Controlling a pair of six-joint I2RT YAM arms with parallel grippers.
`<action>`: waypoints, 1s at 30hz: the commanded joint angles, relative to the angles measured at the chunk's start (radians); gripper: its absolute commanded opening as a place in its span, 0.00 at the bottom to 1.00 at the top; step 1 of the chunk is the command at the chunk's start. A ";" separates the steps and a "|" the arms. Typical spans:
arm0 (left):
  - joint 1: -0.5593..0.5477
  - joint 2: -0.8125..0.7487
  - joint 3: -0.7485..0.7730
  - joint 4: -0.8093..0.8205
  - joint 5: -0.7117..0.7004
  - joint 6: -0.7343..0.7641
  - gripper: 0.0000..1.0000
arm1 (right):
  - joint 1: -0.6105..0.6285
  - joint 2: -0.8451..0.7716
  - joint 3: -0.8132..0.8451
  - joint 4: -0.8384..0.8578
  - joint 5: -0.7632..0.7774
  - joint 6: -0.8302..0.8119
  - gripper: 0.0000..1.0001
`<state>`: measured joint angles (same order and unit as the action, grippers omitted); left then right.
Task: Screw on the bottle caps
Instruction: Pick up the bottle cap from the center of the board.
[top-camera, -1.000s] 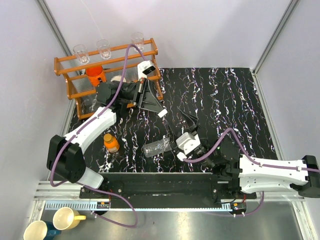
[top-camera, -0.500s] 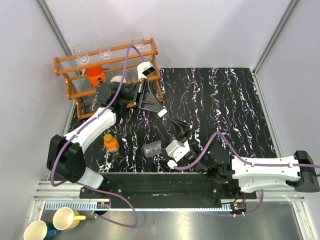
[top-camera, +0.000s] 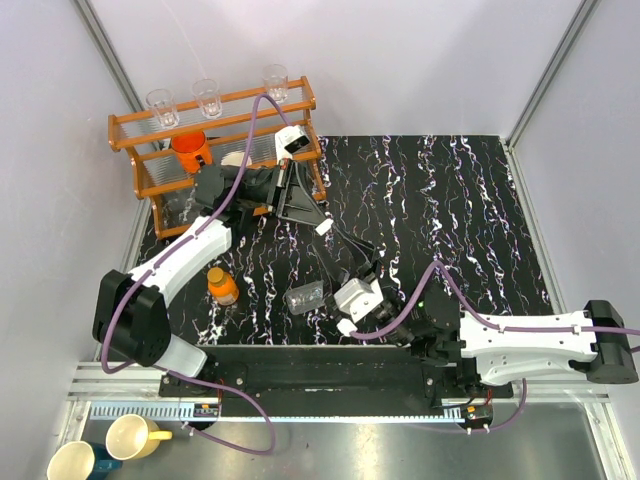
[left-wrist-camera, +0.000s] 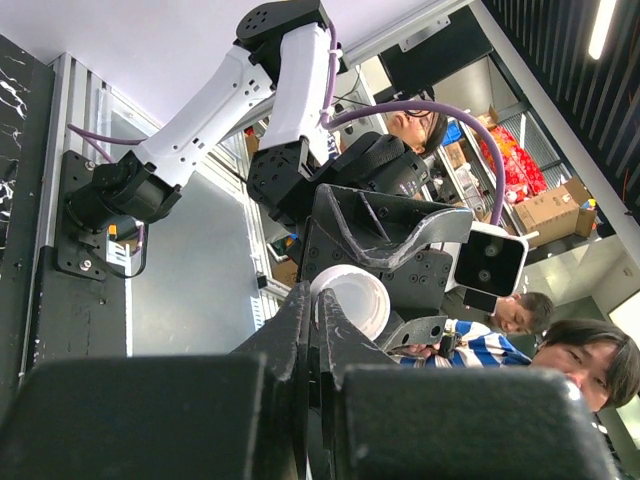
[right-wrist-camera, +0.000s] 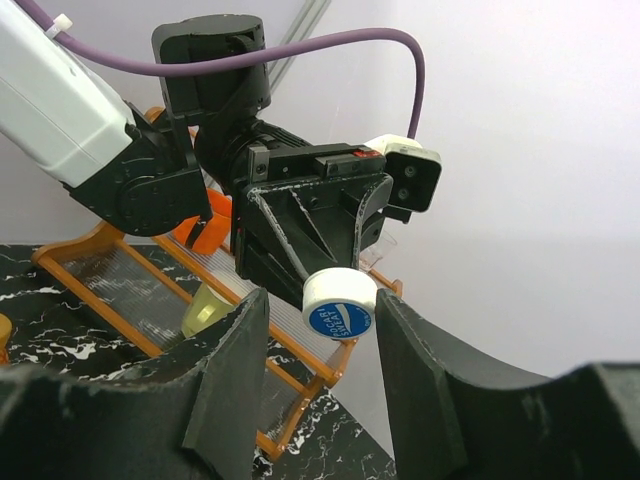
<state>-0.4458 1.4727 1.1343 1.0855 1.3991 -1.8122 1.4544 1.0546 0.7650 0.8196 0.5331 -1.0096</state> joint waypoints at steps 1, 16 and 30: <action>0.004 -0.040 -0.001 0.016 -0.028 0.021 0.00 | 0.009 0.013 0.042 0.070 0.027 -0.015 0.53; 0.002 -0.091 -0.021 -0.001 -0.026 0.031 0.00 | 0.009 0.047 0.065 0.070 0.048 -0.007 0.43; 0.004 -0.109 -0.025 -0.021 -0.028 0.051 0.00 | 0.009 0.038 0.050 0.061 0.076 0.028 0.45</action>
<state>-0.4438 1.4105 1.1034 1.0393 1.3983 -1.7798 1.4578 1.0939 0.7937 0.8558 0.5591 -1.0092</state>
